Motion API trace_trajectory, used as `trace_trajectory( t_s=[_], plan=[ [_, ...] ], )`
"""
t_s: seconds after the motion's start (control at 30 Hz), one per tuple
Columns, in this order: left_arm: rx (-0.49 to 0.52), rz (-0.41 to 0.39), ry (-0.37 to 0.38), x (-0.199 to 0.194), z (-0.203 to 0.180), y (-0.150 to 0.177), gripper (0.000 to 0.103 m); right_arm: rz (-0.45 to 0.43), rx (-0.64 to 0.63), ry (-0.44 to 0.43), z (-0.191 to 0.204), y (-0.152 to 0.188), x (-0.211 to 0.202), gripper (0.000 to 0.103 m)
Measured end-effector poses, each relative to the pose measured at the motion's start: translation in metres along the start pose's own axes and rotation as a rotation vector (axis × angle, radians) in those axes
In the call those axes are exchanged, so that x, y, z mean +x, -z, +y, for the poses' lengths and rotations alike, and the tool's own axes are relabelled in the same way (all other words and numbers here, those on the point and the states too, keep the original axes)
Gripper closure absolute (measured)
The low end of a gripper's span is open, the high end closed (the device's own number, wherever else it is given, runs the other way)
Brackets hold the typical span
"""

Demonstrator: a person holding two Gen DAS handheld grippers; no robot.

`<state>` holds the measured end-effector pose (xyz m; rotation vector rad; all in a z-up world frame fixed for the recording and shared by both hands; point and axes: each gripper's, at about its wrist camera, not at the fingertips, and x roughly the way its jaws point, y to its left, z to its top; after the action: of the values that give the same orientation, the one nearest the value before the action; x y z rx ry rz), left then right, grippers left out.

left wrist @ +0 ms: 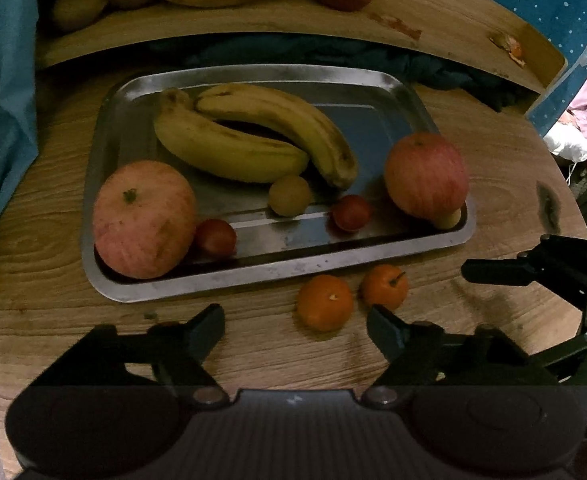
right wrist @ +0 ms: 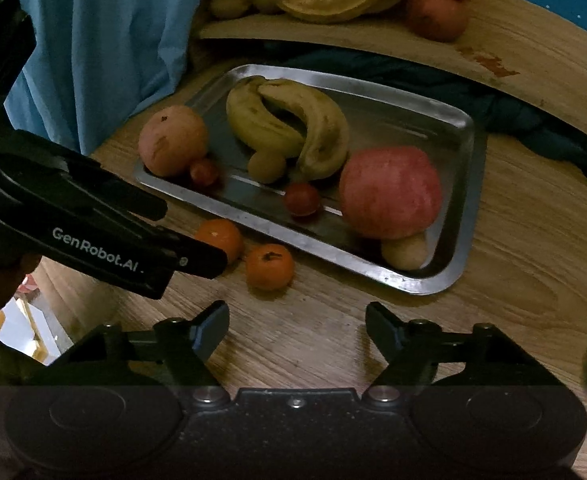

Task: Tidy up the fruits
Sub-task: 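Move the left gripper to one small orange while the right gripper approaches the other orange, then close the left gripper on its orange while the right gripper closes on the other orange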

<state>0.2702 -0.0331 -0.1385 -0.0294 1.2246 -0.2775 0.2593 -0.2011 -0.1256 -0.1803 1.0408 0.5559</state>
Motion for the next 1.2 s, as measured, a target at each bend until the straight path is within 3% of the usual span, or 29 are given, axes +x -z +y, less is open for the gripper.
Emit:
trace_trajectory(
  t_s=[0.27,0.63,1.2],
  plan=[
    [0.014,0.01,0.019,0.002,0.0,-0.001,0.041,0.01,-0.038,0.012,0.008,-0.003,0.006,0.039],
    [0.03,0.022,0.039,0.006,-0.003,-0.003,0.052,0.007,-0.046,0.025,0.011,-0.008,0.014,0.053],
    [0.052,0.023,0.056,0.008,-0.008,-0.004,0.067,-0.01,-0.074,0.007,0.017,-0.015,0.021,0.059]
  ],
)
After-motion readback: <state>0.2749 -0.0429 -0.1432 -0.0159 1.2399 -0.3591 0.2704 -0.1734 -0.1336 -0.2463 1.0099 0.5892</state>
